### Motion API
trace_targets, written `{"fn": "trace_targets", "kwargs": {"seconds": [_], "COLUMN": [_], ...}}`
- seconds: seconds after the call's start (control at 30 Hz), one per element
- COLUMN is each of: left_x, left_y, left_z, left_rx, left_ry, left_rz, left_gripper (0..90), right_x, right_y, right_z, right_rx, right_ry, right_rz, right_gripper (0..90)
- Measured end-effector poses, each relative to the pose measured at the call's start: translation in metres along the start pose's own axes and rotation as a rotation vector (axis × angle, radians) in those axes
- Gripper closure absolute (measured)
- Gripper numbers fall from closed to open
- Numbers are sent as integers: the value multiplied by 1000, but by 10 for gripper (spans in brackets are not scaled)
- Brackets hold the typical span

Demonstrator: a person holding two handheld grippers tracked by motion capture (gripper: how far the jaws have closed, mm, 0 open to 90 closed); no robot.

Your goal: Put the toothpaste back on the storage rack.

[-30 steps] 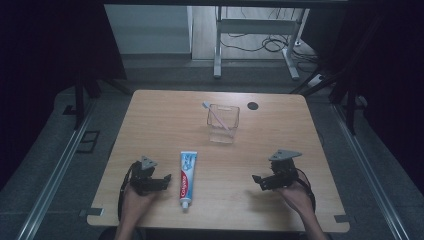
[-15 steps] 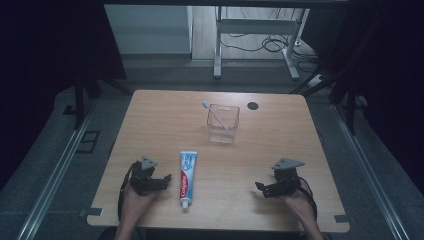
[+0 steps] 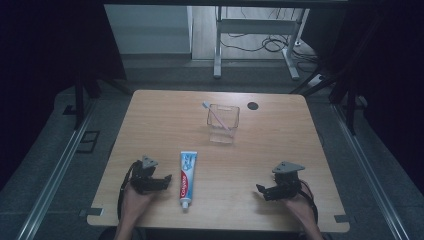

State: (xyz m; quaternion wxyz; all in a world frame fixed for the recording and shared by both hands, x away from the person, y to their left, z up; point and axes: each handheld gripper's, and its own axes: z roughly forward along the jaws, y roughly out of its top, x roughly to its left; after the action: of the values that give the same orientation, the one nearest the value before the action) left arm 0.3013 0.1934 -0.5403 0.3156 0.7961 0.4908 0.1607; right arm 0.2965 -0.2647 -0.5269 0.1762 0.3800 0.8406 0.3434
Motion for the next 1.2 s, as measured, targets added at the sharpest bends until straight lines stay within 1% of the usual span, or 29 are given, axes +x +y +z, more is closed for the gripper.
{"fn": "trace_targets", "kwargs": {"seconds": [0.07,0.13,0.17,0.2,0.27,0.3,0.33,0.4,0.57,0.6,0.67,0.73,0.77,0.8,0.83,0.9,0.93,1.03,1.07,1.1,1.13,1.17,1.2], "left_x": [-4,-5,-5,-6,-7,-8,-9,-11,-19,-20,-27,-32,-32,-35,-39,-44,-44,-56,-59,-59,-65,-65,-68], "left_y": [2,4,4,5,7,7,8,9,14,15,19,21,21,23,25,27,27,31,31,31,32,32,32], "left_z": [-2,-5,-5,-6,-9,-11,-12,-15,-19,-20,-23,-25,-25,-26,-27,-28,-28,-28,-28,-28,-27,-27,-27], "left_rx": [3,-5,-5,-12,-28,-32,-39,-49,-63,-66,-78,-85,-85,-86,-90,-90,-90,-70,-65,-65,-60,-60,-58], "left_ry": [-8,-29,-29,-42,-63,-68,-76,-94,-118,-120,-135,-145,-145,-152,-164,-175,-175,-191,-200,-200,-215,-215,-227], "left_rz": [12,13,13,13,14,13,14,20,51,59,76,82,82,86,97,112,112,161,167,167,180,180,187], "left_gripper": [146,166,186,186,221,262,262,315,428,428,474,511,536,536,587,641,671,750,774,798,817,836,836], "right_x": [0,-1,-1,-1,-1,-1,-1,-2,-3,-3,-3,-3,-3,-3,-3,-3,-3,-4,-4,-4,-4,-4,-4], "right_y": [-1,-1,-1,-1,-1,-2,-2,-2,-3,-3,-3,-3,-3,-3,-3,-2,-2,-2,-2,-2,-2,-2,-2], "right_z": [0,0,0,0,-1,-2,-2,-2,-3,-3,-3,-3,-3,-3,-3,-4,-4,-4,-4,-4,-4,-4,-4], "right_rx": [1,-1,-1,-2,-3,-3,-3,-6,-6,-6,-7,-6,-6,-5,-6,-9,-9,-13,-12,-12,-11,-11,-12], "right_ry": [-2,-4,-4,-3,0,-4,-4,-3,-2,-2,-1,-1,-1,-1,-1,-5,-5,-3,-3,-4,-4,-4,-3], "right_rz": [-1,-2,-2,1,3,3,3,9,18,18,20,19,19,18,18,19,19,21,20,20,21,21,20], "right_gripper": [6,6,6,6,6,6,6,7,9,9,11,11,11,11,13,16,16,18,19,19,19,19,19]}}
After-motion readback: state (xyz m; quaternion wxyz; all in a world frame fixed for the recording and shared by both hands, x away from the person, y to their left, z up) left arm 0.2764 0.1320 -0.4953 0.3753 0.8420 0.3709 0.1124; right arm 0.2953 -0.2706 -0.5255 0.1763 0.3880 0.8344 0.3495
